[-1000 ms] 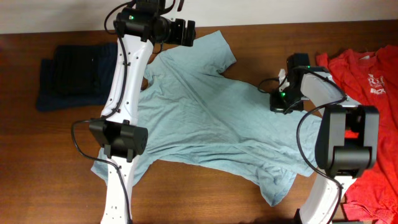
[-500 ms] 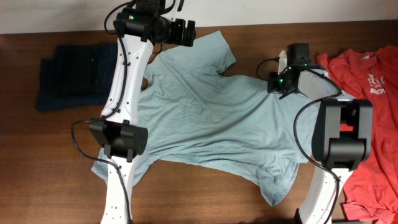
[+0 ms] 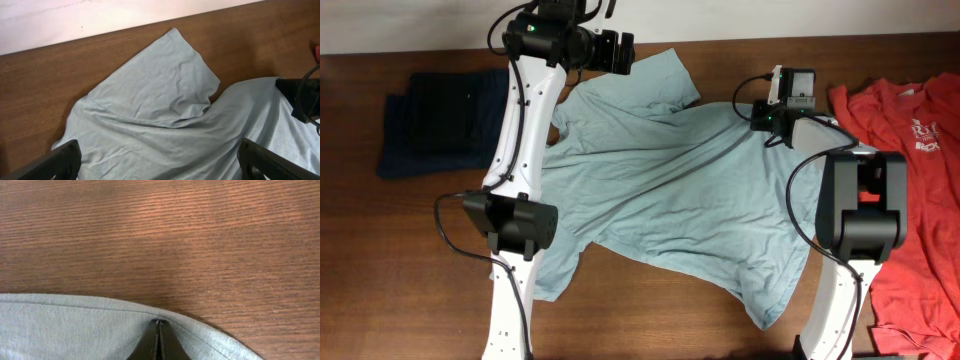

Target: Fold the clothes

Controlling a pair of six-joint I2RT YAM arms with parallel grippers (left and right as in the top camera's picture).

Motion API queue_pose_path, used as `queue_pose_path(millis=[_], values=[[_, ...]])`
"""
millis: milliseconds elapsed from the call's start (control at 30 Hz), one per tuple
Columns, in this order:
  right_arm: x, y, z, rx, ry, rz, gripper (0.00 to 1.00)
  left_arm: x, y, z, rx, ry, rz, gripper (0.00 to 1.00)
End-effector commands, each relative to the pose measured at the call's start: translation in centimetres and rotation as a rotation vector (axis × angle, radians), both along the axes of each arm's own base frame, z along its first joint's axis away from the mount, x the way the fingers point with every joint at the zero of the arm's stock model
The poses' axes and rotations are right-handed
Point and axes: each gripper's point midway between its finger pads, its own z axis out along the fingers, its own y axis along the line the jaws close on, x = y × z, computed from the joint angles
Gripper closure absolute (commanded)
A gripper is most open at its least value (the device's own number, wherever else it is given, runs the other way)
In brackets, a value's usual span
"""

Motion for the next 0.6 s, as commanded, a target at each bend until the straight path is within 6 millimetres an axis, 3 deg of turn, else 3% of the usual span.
queue_pose_path(millis=[0, 133, 267, 433, 567], values=[[-0.7, 0.6, -2.9, 0.023, 0.083, 0.013, 0.96, 0.1, 0.3, -0.4, 0.009, 0.004, 0.0, 0.01], [1.1, 1.6, 1.5, 0.071, 0.064, 0.049, 0.96, 0.1, 0.3, -0.4, 0.009, 0.004, 0.0, 0.01], [1.5, 2.1, 6.5, 0.085, 0.108, 0.061, 0.92, 0.1, 0.3, -0.4, 0.009, 0.004, 0.0, 0.01], [-0.7, 2.8, 12.2, 0.112, 0.212, 0.054, 0.9, 0.1, 0.3, -0.4, 0.009, 0.004, 0.0, 0.01], [-3.2, 3.0, 15.2, 0.148, 0.293, 0.0, 0.9, 0.1, 0.3, -0.4, 0.009, 0.004, 0.0, 0.01]])
